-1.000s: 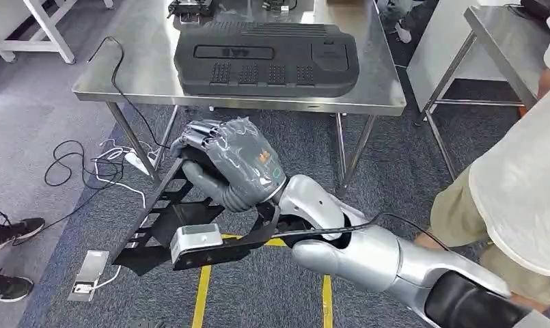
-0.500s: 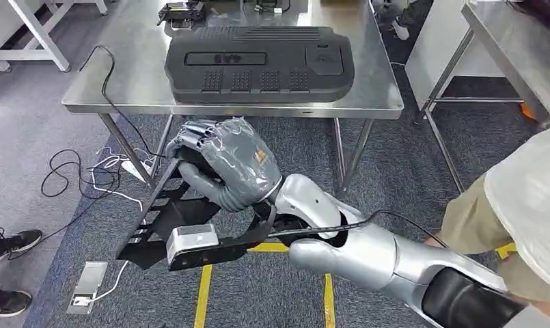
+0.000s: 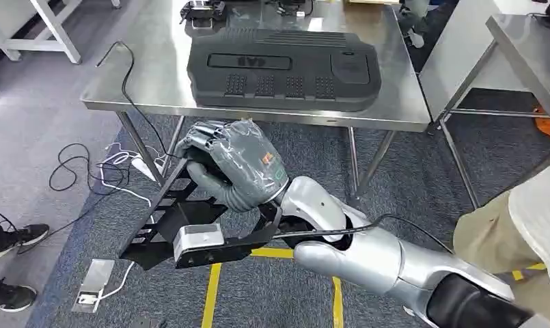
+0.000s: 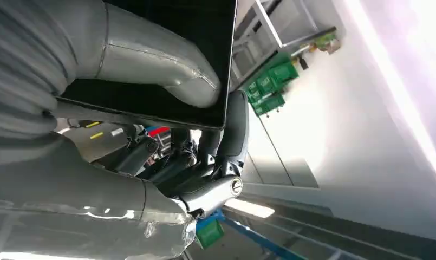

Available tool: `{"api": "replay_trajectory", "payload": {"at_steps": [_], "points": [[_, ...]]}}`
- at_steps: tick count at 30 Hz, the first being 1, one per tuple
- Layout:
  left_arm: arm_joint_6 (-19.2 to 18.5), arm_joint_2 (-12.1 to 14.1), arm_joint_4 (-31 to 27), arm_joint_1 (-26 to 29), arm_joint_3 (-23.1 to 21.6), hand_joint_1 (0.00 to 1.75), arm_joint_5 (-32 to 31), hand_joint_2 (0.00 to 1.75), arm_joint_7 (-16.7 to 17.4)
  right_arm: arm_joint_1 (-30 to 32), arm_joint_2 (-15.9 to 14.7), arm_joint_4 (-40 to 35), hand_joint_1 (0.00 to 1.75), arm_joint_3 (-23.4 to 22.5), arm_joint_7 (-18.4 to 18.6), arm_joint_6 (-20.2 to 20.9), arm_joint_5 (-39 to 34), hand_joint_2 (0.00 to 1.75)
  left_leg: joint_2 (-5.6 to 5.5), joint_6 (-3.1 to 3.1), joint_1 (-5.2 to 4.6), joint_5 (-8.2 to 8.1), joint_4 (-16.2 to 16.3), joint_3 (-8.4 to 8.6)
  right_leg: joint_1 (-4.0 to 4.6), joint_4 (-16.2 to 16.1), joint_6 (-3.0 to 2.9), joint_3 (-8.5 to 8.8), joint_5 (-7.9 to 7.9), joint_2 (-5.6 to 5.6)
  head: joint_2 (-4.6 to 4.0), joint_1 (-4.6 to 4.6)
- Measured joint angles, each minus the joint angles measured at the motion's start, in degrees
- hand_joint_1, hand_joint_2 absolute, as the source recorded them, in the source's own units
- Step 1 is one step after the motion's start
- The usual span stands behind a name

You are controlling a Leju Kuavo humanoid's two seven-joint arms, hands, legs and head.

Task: Take the parts from the cabinet and place them on the table.

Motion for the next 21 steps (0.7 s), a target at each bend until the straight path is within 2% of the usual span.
{"api": "replay_trajectory", "payload": {"at_steps": [1,2,4,5,6,7,9,10,11,12,14,15,16,17,19,21], "points": [[0.00,-0.02,0.00,-0.14,-0.04,0.00,0.02,1.75,0.02,0.05,0.02,0.09,1.75,0.00,0.06,-0.07,0.06,1.75,-0.01,-0.40,-0.52,-0.22,0.33,-0.15,0.31,-0.71,-0.07,0.11,-0.18,-0.11,0.00,-0.58],[0.00,-0.04,0.00,-0.15,-0.04,0.00,0.07,1.75,0.09,0.05,0.02,0.13,1.75,0.00,0.11,-0.07,0.11,1.75,-0.04,-0.65,-0.05,-0.21,0.20,-0.38,0.31,-1.89,-0.18,0.72,-1.23,-0.09,0.00,-0.35],[0.00,-0.09,0.00,-0.08,-0.04,0.00,0.09,1.75,0.11,0.16,-0.02,0.20,1.75,-0.02,0.13,-0.07,0.30,1.75,0.12,-1.25,0.05,-0.39,-0.39,0.04,0.60,-1.96,-0.45,0.76,-1.37,0.15,0.00,-0.33],[0.00,-0.07,0.00,-0.26,-0.04,0.00,0.11,1.75,0.15,0.14,0.02,0.17,1.75,-0.07,0.13,-0.09,0.39,1.75,0.09,-1.62,-0.24,-0.94,-0.59,0.25,-0.22,-2.74,-0.50,1.54,-1.28,0.09,0.00,-0.35],[0.02,-0.07,0.00,-0.31,-0.04,0.00,0.11,1.75,0.15,0.17,0.02,0.24,1.75,-0.07,0.13,-0.07,0.46,1.75,0.12,-1.87,-0.13,-1.54,0.70,0.53,-0.28,-3.14,-0.64,2.18,-1.40,0.07,0.00,-0.35],[0.00,-0.07,0.00,-0.46,-0.04,0.00,0.11,1.75,0.15,0.04,0.02,0.28,1.75,-0.09,0.15,-0.07,0.57,1.75,0.17,-2.12,-0.05,-2.83,3.65,-0.84,-0.39,-3.22,-0.96,2.52,-1.61,-0.07,0.00,-0.94],[0.00,-0.07,0.00,-0.30,-0.04,0.00,0.13,1.75,0.17,0.35,0.04,0.39,1.75,-0.09,0.15,-0.07,0.74,1.75,0.19,-2.69,0.37,-6.02,13.02,-6.16,-0.37,-3.21,-1.18,3.11,-2.25,-0.14,0.00,-1.12],[0.00,-0.07,0.00,-0.09,-0.04,0.00,0.13,1.75,0.22,0.57,0.02,0.52,1.75,-0.09,0.15,-0.09,0.83,1.75,0.19,-2.88,0.43,-6.70,16.77,-8.72,-0.37,-3.20,-1.20,3.47,-2.62,-0.13,0.00,-1.18],[0.00,-0.07,0.00,0.02,-0.04,0.00,0.13,1.75,0.24,0.76,0.02,0.61,1.75,-0.09,0.15,-0.09,0.85,1.75,0.20,-2.95,0.49,-5.80,17.45,-9.86,-0.38,-3.19,-1.17,3.95,-2.98,-0.10,0.00,-1.32],[0.02,-0.07,0.00,0.05,-0.04,0.00,0.13,1.75,0.24,0.84,0.02,0.66,1.75,-0.09,0.17,-0.09,0.90,1.75,0.20,-2.98,0.57,-3.58,15.60,-9.64,-0.39,-3.19,-1.10,4.51,-3.40,-0.06,0.00,-1.27],[0.00,-0.07,0.00,-0.01,-0.04,0.00,0.11,1.75,0.26,0.84,0.02,0.81,1.75,-0.09,0.28,-0.13,0.98,1.75,0.22,-2.83,0.70,3.28,6.24,-6.43,-0.42,-3.12,-0.77,5.97,-4.39,0.03,0.00,-1.36],[0.00,-0.04,0.00,0.00,-0.04,0.00,0.11,1.75,0.33,0.88,0.02,0.90,1.75,-0.09,0.33,-0.13,1.07,1.75,0.21,-2.61,0.68,4.77,2.39,-5.02,-0.46,-3.13,-0.50,6.65,-4.99,-0.01,0.00,-1.38],[-0.04,-0.07,0.00,0.00,-0.11,0.00,0.09,1.75,0.48,0.90,-0.02,1.03,1.75,-0.11,0.35,-0.24,1.09,1.75,0.15,-2.45,0.12,4.26,2.16,-4.78,-0.08,-3.06,-0.12,6.60,-5.23,0.14,0.00,-1.56],[-0.07,-0.07,0.00,-0.10,-0.15,0.00,0.04,1.75,0.57,0.92,0.00,1.03,1.75,-0.13,0.39,-0.35,1.14,1.75,0.20,-1.85,0.20,3.11,0.64,-4.05,-0.15,-3.04,0.12,6.31,-5.27,0.18,0.00,-1.71],[-0.09,-0.07,0.00,-0.06,-0.20,0.00,0.07,1.75,0.61,1.05,-0.04,1.07,1.75,-0.22,0.48,-0.46,1.27,1.75,0.15,-1.30,0.08,2.66,0.75,-4.35,-0.15,-3.42,0.55,6.31,-5.44,0.09,0.00,-1.36],[-0.07,-0.07,-0.02,-0.18,-0.20,0.00,0.11,1.75,0.74,1.08,-0.07,1.05,1.75,-0.33,0.48,-0.48,1.51,1.75,0.20,-0.63,0.49,2.51,-0.08,-3.18,-0.41,-2.56,1.28,6.62,-6.44,0.01,0.00,-1.34]]}}
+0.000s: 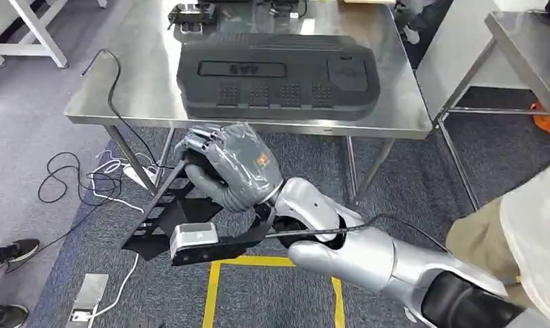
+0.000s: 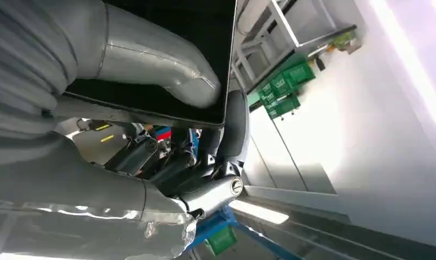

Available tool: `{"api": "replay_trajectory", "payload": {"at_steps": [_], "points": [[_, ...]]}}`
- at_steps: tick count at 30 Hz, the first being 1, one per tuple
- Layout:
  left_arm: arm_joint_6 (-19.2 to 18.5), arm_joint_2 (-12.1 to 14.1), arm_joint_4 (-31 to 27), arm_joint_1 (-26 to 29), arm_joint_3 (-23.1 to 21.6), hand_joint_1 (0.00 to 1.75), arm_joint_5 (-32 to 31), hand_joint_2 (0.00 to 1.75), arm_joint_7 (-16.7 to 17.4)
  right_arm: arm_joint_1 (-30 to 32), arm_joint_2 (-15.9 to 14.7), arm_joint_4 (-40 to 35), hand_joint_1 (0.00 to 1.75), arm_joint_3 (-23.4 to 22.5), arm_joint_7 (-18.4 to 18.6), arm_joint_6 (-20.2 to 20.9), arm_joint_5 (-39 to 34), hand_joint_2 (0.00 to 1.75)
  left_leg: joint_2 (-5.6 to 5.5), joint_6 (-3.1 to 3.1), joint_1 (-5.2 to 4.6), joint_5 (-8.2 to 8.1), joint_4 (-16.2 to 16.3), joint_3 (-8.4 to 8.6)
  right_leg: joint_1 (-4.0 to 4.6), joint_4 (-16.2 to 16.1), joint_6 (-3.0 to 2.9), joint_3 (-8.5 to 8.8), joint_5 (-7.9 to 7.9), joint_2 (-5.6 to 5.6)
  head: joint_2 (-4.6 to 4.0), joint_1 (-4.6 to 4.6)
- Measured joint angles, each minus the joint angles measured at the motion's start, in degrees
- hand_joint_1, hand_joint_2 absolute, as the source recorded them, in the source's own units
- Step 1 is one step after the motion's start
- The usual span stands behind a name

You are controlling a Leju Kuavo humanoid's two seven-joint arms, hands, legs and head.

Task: Take the parts from the cabinet and place them on the table.

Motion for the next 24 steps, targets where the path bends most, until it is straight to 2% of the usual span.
{"api": "replay_trajectory", "payload": {"at_steps": [1,3,4,5,6,7,9,10,11,13,14,15,16,17,18,19,20,21,22,24], "points": [[0.02,0.00,0.00,-0.14,0.00,0.00,0.00,1.75,0.11,-0.04,0.00,0.00,1.75,-0.15,0.02,-0.04,0.13,1.75,0.04,0.41,0.01,-0.23,-0.19,0.48,0.03,2.78,0.14,-1.26,-1.09,0.01,0.00,0.29],[0.04,-0.06,0.00,-0.31,-0.07,0.00,0.00,1.75,0.39,0.07,-0.02,0.04,1.75,-0.24,0.07,-0.13,0.39,1.75,0.14,0.90,-0.07,-0.72,-0.19,1.01,0.00,11.80,0.41,-6.57,-4.26,0.02,0.00,0.68],[0.09,-0.07,0.00,-0.30,-0.11,0.00,0.02,1.75,0.48,0.28,-0.02,0.13,1.75,-0.24,0.11,-0.13,0.42,1.75,0.14,1.00,-0.14,-1.05,-0.18,1.29,-0.01,16.07,0.51,-9.50,-5.21,0.02,0.00,0.70],[0.09,-0.07,0.00,-0.27,-0.13,0.00,0.00,1.75,0.63,0.42,-0.07,0.24,1.75,-0.22,0.22,-0.13,0.44,1.75,0.12,1.03,-0.19,-1.38,-0.18,1.67,-0.01,18.00,0.52,-11.42,-4.56,0.02,0.00,0.79],[0.11,-0.07,0.00,-0.26,-0.13,0.00,0.02,1.75,0.72,0.45,-0.09,0.37,1.75,-0.22,0.22,-0.13,0.48,1.75,0.04,0.99,-0.20,-1.77,-0.18,2.21,-0.01,16.83,0.40,-11.81,-2.47,0.01,0.00,0.87],[0.11,-0.07,0.00,-0.28,-0.13,0.00,0.02,1.75,0.74,0.44,-0.11,0.42,1.75,-0.24,0.22,-0.13,0.53,1.75,-0.07,0.91,-0.21,-2.23,-0.18,2.87,0.00,13.18,0.16,-10.88,0.75,0.02,0.00,0.94],[0.11,-0.07,0.00,-0.30,-0.13,0.00,0.00,1.75,0.76,0.40,-0.11,0.42,1.75,-0.24,0.22,-0.13,0.59,1.75,-0.21,0.50,-0.22,-3.29,-0.18,4.36,0.03,3.05,-0.39,-7.43,7.30,0.01,0.00,1.20],[0.11,-0.07,0.00,-0.38,-0.15,0.00,0.02,1.75,0.79,0.36,-0.11,0.53,1.75,-0.22,0.20,-0.11,0.59,1.75,-0.19,0.14,-0.46,-3.68,-0.29,4.44,0.43,2.58,-0.36,-6.82,6.25,0.06,0.00,1.01],[0.11,-0.07,0.00,-0.48,-0.20,0.00,0.02,1.75,0.85,0.16,-0.09,0.55,1.75,-0.22,0.22,-0.11,0.59,1.75,-0.27,-0.26,-0.41,-3.94,-0.10,4.37,0.57,0.78,-0.55,-5.98,5.73,0.07,0.00,0.92],[0.11,-0.11,0.00,-0.47,-0.22,0.00,0.00,1.75,0.85,0.14,-0.11,0.68,1.75,-0.24,0.22,-0.11,0.61,1.75,-0.12,-0.80,-0.23,-4.06,-0.55,4.55,0.67,0.93,-1.18,-6.16,5.15,0.23,0.00,1.07],[0.11,-0.11,0.00,-0.60,-0.22,0.00,-0.02,1.75,0.85,0.12,-0.09,0.70,1.75,-0.24,0.22,-0.11,0.61,1.75,-0.08,-1.19,-0.49,-4.27,-0.71,4.90,0.52,0.56,-1.40,-5.85,5.04,0.34,0.00,0.98],[0.15,-0.11,0.00,-0.68,-0.22,0.00,0.00,1.75,0.85,0.12,-0.02,0.72,1.75,-0.24,0.20,-0.09,0.66,1.75,-0.13,-1.49,-0.31,-4.91,-0.44,5.35,0.00,-0.13,-1.50,-4.97,5.07,0.22,0.00,1.16],[0.15,-0.11,0.00,-0.87,-0.22,0.00,0.02,1.75,0.85,0.01,0.00,0.77,1.75,-0.24,0.20,-0.09,0.66,1.75,-0.02,-1.88,-0.42,-5.55,1.57,4.85,0.00,-0.44,-1.90,-4.30,4.78,0.07,0.00,0.62],[0.15,-0.11,0.00,-0.95,-0.22,0.00,0.04,1.75,0.85,-0.17,0.04,0.79,1.75,-0.24,0.17,-0.09,0.66,1.75,-0.03,-2.13,-0.25,-7.02,5.25,2.79,-0.01,-0.45,-2.20,-4.02,4.58,-0.10,0.00,0.18],[0.15,-0.09,0.00,-0.88,-0.22,0.00,0.11,1.75,0.85,-0.15,0.11,0.85,1.75,-0.22,0.09,-0.09,0.59,1.75,-0.02,-2.43,-0.08,-8.79,10.38,-0.31,0.04,-0.44,-2.33,-3.75,4.22,-0.13,0.00,0.04],[0.17,-0.09,0.00,-0.69,-0.22,0.00,0.28,1.75,0.85,-0.07,0.13,0.98,1.75,-0.22,-0.02,-0.09,0.55,1.75,-0.02,-2.65,-0.01,-9.79,14.51,-3.08,0.07,-0.43,-2.44,-3.47,3.88,-0.13,0.00,0.02],[0.24,-0.09,0.00,-0.47,-0.22,0.00,0.39,1.75,0.85,-0.04,0.15,1.12,1.75,-0.22,-0.13,-0.09,0.50,1.75,-0.02,-2.77,0.00,-9.68,17.08,-5.25,0.07,-0.40,-2.46,-3.08,3.51,-0.11,0.00,0.04],[0.31,-0.09,0.00,-0.35,-0.22,0.00,0.44,1.75,0.85,-0.04,0.15,1.27,1.75,-0.22,-0.17,-0.09,0.44,1.75,-0.01,-2.80,0.05,-8.14,16.82,-5.99,0.06,-0.37,-2.43,-2.57,3.12,-0.04,0.00,-0.02],[0.35,-0.09,0.00,-0.33,-0.22,0.00,0.46,1.75,0.85,-0.05,0.15,1.38,1.75,-0.22,-0.20,-0.09,0.39,1.75,-0.01,-2.78,0.12,-5.05,13.84,-5.45,0.06,-0.33,-2.32,-1.90,2.60,0.00,0.00,-0.06],[0.46,-0.09,0.00,-0.35,-0.22,0.00,0.48,1.75,0.83,-0.06,0.15,1.46,1.75,-0.22,-0.22,-0.11,0.42,1.75,0.01,-2.54,0.20,2.15,3.89,-2.33,0.05,-0.17,-1.96,-0.43,1.46,-0.01,0.00,-0.09]]}}
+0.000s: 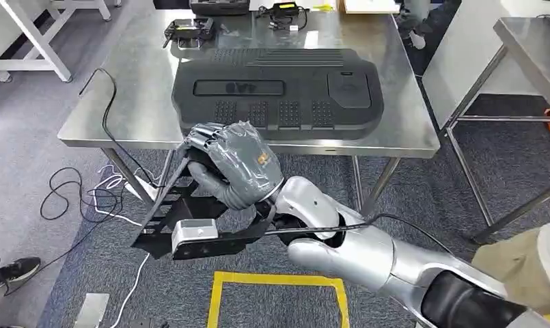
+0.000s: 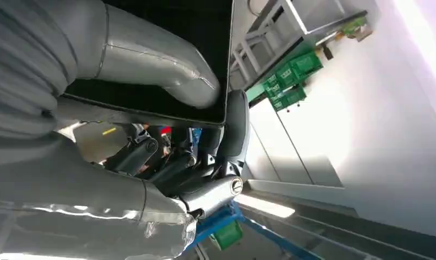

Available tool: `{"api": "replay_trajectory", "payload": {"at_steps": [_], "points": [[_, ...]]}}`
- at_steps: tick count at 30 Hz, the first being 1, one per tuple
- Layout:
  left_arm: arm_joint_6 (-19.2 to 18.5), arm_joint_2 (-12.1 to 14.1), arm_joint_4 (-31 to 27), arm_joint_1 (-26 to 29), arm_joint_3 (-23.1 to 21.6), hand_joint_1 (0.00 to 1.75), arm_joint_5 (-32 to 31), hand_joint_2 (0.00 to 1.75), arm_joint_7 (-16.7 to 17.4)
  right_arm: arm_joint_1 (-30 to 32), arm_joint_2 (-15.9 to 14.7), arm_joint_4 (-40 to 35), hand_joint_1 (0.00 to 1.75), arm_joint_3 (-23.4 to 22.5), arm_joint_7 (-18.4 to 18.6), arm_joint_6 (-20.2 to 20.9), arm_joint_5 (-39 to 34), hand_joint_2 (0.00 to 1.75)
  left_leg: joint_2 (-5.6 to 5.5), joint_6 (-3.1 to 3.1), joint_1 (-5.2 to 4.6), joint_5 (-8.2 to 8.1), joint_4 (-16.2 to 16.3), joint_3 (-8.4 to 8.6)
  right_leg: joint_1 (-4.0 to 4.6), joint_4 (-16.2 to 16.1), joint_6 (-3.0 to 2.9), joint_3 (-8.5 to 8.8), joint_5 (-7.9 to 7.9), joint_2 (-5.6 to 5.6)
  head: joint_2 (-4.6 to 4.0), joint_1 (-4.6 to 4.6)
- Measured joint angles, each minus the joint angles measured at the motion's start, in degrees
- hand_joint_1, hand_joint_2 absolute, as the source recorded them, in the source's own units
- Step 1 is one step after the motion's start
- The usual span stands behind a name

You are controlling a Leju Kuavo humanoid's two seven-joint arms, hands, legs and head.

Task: Take the parts from the cabinet and place them on the table.

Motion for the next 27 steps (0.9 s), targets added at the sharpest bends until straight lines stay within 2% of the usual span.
{"api": "replay_trajectory", "payload": {"at_steps": [1,2,3,4,6,7,8,10,11,12,13,15,16,17,18,20,21,22,27], "points": [[0.02,0.00,0.00,0.07,0.00,0.00,0.02,1.75,0.02,0.01,0.00,0.13,1.75,0.00,0.00,0.02,0.00,1.75,-0.01,0.36,-0.06,-0.56,-1.01,0.61,0.06,-0.21,0.28,0.16,-0.45,-0.04,0.00,0.04],[0.04,0.00,0.00,0.05,0.00,0.00,0.02,1.75,-0.09,-0.15,0.02,0.28,1.75,0.00,-0.02,-0.02,-0.02,1.75,-0.03,0.61,-0.56,-0.48,-2.16,0.83,0.32,0.20,0.65,0.12,-0.68,0.18,0.00,-0.30],[0.04,0.00,0.00,0.05,-0.02,0.00,0.02,1.75,-0.11,-0.19,0.02,0.28,1.75,-0.02,-0.02,-0.09,-0.02,1.75,0.06,1.28,-0.57,-1.58,-2.82,1.06,0.23,0.13,0.89,-0.18,-0.68,0.14,0.00,-0.22],[0.04,0.00,0.00,0.10,-0.02,0.00,0.02,1.75,-0.11,-0.17,0.02,0.37,1.75,-0.02,-0.02,-0.11,-0.02,1.75,0.00,1.50,-0.66,-1.71,-2.74,0.95,0.24,-0.17,1.06,-0.13,-0.73,0.12,0.00,-0.11],[0.04,0.00,0.00,0.01,0.00,0.00,0.00,1.75,-0.16,-0.28,0.02,0.37,1.75,-0.02,-0.11,-0.18,0.00,1.75,-0.02,2.30,-0.15,-1.79,-3.58,1.71,0.20,-0.30,1.83,0.29,-1.46,0.05,0.00,-0.09],[0.04,0.00,0.00,-0.07,0.00,0.00,0.00,1.75,-0.24,-0.30,0.02,0.39,1.75,-0.04,-0.11,-0.20,0.00,1.75,0.00,2.65,-0.14,-1.95,-3.86,2.22,0.10,1.30,2.02,0.04,-2.08,0.05,0.00,0.00],[0.04,0.00,0.00,-0.16,0.00,0.00,-0.02,1.75,-0.24,-0.45,0.00,0.39,1.75,-0.09,-0.13,-0.31,0.02,1.75,0.09,2.97,-0.12,-2.15,-3.93,2.53,0.09,4.65,2.14,-1.75,-3.52,0.03,0.00,0.37],[0.04,0.00,0.00,-0.15,0.00,0.00,-0.02,1.75,-0.24,-0.37,0.00,0.46,1.75,-0.13,-0.09,-0.59,0.02,1.75,0.17,3.35,-0.19,-2.68,-3.92,3.06,0.01,13.82,2.44,-7.27,-6.48,0.02,0.00,0.70],[0.04,0.00,0.00,-0.13,0.00,0.00,-0.07,1.75,-0.24,-0.24,-0.09,0.55,1.75,-0.15,0.09,-0.79,0.02,1.75,0.17,3.40,-0.22,-3.02,-3.91,3.38,-0.01,17.28,2.54,-9.86,-6.83,0.02,0.00,0.70],[0.04,0.00,0.00,-0.11,0.00,0.00,-0.09,1.75,-0.26,-0.18,-0.15,0.61,1.75,-0.17,0.20,-1.07,0.02,1.75,0.14,3.39,-0.22,-3.33,-3.89,3.75,-0.04,17.71,2.56,-10.97,-5.67,0.02,0.00,0.79],[0.04,0.00,0.00,-0.09,0.00,0.00,-0.11,1.75,-0.33,-0.18,-0.26,0.63,1.75,-0.22,0.26,-1.29,0.04,1.75,0.05,3.32,-0.22,-3.76,-3.88,4.31,-0.05,15.46,2.43,-10.73,-3.06,0.02,0.00,0.94],[0.02,0.00,0.00,-0.10,0.00,0.00,-0.20,1.75,-0.50,-0.20,-0.35,0.61,1.75,-0.66,0.35,-1.62,0.11,1.75,-0.06,2.98,-0.21,-4.70,-3.78,5.63,-0.06,5.94,2.07,-7.63,3.85,-0.03,0.00,1.18],[-0.02,0.00,0.00,-0.08,0.00,0.00,-0.24,1.75,-0.66,-0.14,-0.44,0.63,1.75,-1.05,0.50,-1.79,0.15,1.75,-0.07,2.65,-0.19,-5.27,-3.81,5.99,-0.02,2.49,1.88,-6.30,4.95,-0.08,0.00,1.29],[-0.08,0.00,0.00,-0.20,0.00,0.00,-0.26,1.75,-0.77,-0.29,-0.55,0.66,1.75,-1.31,0.61,-2.23,0.15,1.75,-0.11,2.25,-0.55,-5.49,-3.46,6.00,0.50,1.85,1.75,-6.01,4.56,-0.05,0.00,1.00],[-0.13,0.00,0.00,-0.19,0.00,0.00,-0.20,1.75,-0.85,-0.34,-0.57,0.66,1.75,-1.53,0.63,-2.30,0.18,1.75,-0.07,2.02,-0.46,-5.46,-3.60,5.88,0.35,1.43,1.22,-5.80,3.84,-0.04,0.00,1.09],[-0.13,0.00,0.00,-0.13,0.00,0.00,-0.07,1.75,-0.85,-0.33,-0.83,0.66,1.75,-2.03,0.79,-2.58,0.24,1.75,0.12,1.42,-0.44,-5.55,-4.14,6.23,0.59,1.40,0.79,-5.82,3.62,0.20,0.00,0.92],[-0.13,0.02,0.00,-0.17,0.00,0.00,-0.02,1.75,-0.85,-0.36,-0.87,0.66,1.75,-2.32,0.79,-2.82,0.31,1.75,0.06,1.55,-0.57,-5.88,-3.79,6.34,0.37,1.10,1.04,-5.69,3.78,0.15,0.00,0.94],[-0.13,0.02,0.00,-0.22,0.00,0.00,0.07,1.75,-0.92,-0.36,-0.90,0.66,1.75,-2.56,0.87,-2.95,0.33,1.75,0.07,1.77,-0.56,-5.73,-3.84,6.43,0.35,1.10,1.00,-5.62,3.74,0.16,0.00,0.81],[-0.02,0.09,0.00,-0.18,0.00,0.00,0.37,1.75,-1.01,-0.36,-1.42,0.66,1.75,-4.09,1.29,-4.11,0.24,1.75,0.08,1.75,-0.53,-5.72,-4.79,7.05,0.46,1.10,0.60,-5.46,3.36,0.17,0.00,0.77]]}}
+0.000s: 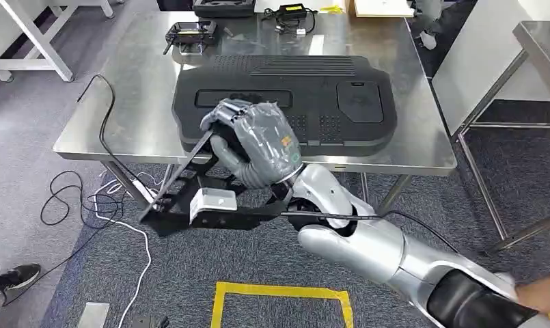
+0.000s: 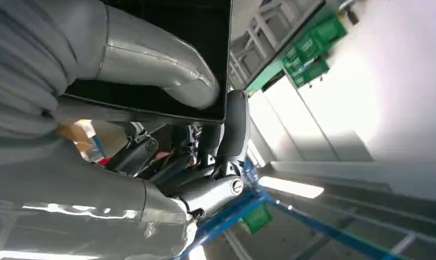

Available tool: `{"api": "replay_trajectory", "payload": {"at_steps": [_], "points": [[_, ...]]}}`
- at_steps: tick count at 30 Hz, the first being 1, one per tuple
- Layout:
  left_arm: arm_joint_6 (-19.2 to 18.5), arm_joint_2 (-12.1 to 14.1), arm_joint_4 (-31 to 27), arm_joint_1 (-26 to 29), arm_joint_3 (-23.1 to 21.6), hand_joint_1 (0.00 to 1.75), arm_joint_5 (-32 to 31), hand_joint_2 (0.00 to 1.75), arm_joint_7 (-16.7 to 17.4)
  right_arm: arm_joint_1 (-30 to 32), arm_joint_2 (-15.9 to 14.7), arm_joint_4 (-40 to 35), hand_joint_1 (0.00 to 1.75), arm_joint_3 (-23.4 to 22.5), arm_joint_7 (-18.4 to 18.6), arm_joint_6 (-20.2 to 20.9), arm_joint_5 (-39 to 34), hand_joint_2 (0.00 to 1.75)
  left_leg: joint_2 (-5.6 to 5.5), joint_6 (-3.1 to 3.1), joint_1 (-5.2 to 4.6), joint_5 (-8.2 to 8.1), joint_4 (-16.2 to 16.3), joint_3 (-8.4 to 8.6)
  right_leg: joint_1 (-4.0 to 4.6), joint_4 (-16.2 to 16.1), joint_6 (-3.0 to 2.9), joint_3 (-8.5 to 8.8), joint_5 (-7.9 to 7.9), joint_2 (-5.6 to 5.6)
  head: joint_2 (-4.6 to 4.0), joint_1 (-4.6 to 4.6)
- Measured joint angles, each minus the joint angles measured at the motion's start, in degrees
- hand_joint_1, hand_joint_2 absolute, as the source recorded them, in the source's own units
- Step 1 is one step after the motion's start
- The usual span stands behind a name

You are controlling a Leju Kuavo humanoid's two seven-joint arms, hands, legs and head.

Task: Take the parts from the cabinet and place them on the table.

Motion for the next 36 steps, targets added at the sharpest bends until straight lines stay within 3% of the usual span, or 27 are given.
{"api": "replay_trajectory", "payload": {"at_steps": [8,20,36], "points": [[0.31,0.00,0.00,-0.11,0.00,0.00,-0.33,1.75,0.37,0.16,-2.03,-1.05,1.75,-3.15,1.07,-1.75,-0.02,1.75,0.07,-0.37,0.00,0.11,-0.40,0.18,0.04,0.00,-0.19,0.12,-0.11,-0.02,0.00,0.00],[1.31,0.04,0.00,0.04,0.00,0.00,0.61,1.75,0.07,0.19,-3.98,-3.17,1.75,-6.92,1.68,-3.10,-0.15,1.75,0.06,-0.38,-0.21,0.11,-0.32,0.23,-0.14,-0.13,-0.14,0.40,-0.07,-0.07,0.00,0.02],[1.68,0.20,0.00,0.09,0.09,0.00,1.09,1.75,-0.17,-1.54,-4.46,-3.50,1.75,-7.80,1.51,-3.06,-0.22,1.75,0.04,-0.37,-0.22,0.10,-0.32,0.24,-0.15,-0.18,-0.12,0.45,-0.05,-0.14,0.00,0.02]]}}
